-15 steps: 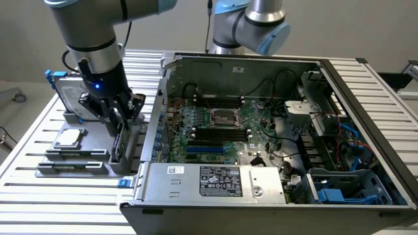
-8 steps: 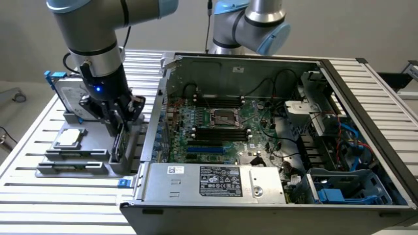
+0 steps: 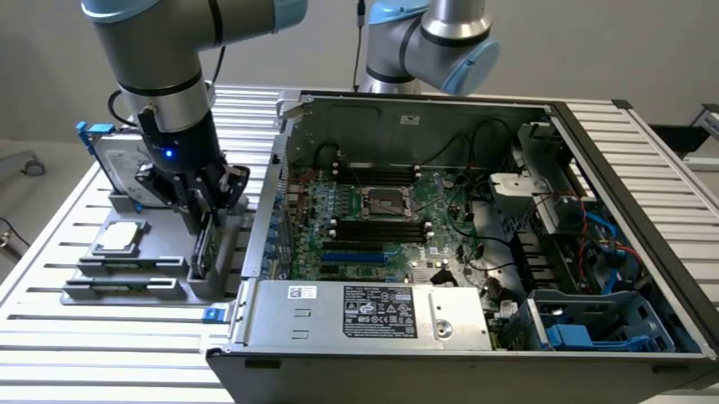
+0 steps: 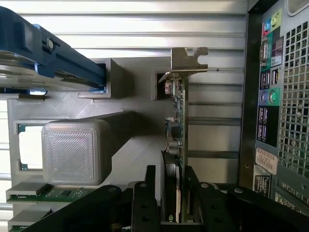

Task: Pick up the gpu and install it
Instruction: 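Pick up the gpu and move the gpu toward the slot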

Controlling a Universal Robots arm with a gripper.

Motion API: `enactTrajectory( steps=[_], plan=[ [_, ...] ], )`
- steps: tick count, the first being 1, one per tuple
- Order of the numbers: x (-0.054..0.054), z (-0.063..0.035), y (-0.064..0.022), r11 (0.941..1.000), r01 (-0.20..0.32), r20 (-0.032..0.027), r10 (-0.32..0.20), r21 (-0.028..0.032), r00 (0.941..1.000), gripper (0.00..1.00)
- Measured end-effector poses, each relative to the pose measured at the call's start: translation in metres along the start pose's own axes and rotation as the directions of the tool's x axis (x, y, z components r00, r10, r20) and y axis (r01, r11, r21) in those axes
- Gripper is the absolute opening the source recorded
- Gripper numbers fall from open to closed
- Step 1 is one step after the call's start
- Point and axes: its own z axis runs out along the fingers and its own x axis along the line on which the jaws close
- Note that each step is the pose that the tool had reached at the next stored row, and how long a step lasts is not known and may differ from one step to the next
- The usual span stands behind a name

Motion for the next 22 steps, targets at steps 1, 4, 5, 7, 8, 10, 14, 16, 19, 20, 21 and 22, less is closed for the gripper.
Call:
enactTrajectory(
  steps=[1,4,5,7,8,10,14,16,19,20,21,22],
  plan=[
    [0.0000,0.0000,0.0000,1.0000,0.000,0.0000,0.000,0.0000,1.0000,0.36],
    [0.0000,0.0000,0.0000,1.0000,0.000,-0.0001,0.000,0.0001,1.0000,0.27],
    [0.0000,0.0000,0.0000,1.0000,0.000,0.0000,0.000,0.0001,1.0000,0.27],
    [0.0000,0.0000,0.0000,1.0000,0.000,0.0000,0.000,0.0000,1.0000,0.26],
    [0.0000,0.0000,0.0000,1.0000,0.000,-0.0001,0.000,0.0000,1.0000,0.26],
    [0.0000,0.0000,0.0000,1.0000,0.000,0.0000,0.000,0.0001,1.0000,0.26],
    [0.0000,0.0000,0.0000,1.0000,0.000,0.0000,0.000,0.0001,1.0000,0.26],
    [0.0000,0.0000,0.0000,1.0000,0.000,0.0000,0.000,0.0000,1.0000,0.26],
    [0.0000,0.0000,0.0000,1.0000,0.000,0.0000,0.000,0.0000,1.0000,0.26],
    [0.0000,0.0000,0.0000,1.0000,0.000,0.0001,0.000,0.0000,1.0000,0.26],
    [0.0000,-0.0002,0.0000,1.0000,0.000,0.0002,0.000,-0.0005,1.0000,0.26],
    [0.0001,-0.0009,0.0000,1.0000,0.000,0.0002,0.000,-0.0012,1.0000,0.26]
  ],
)
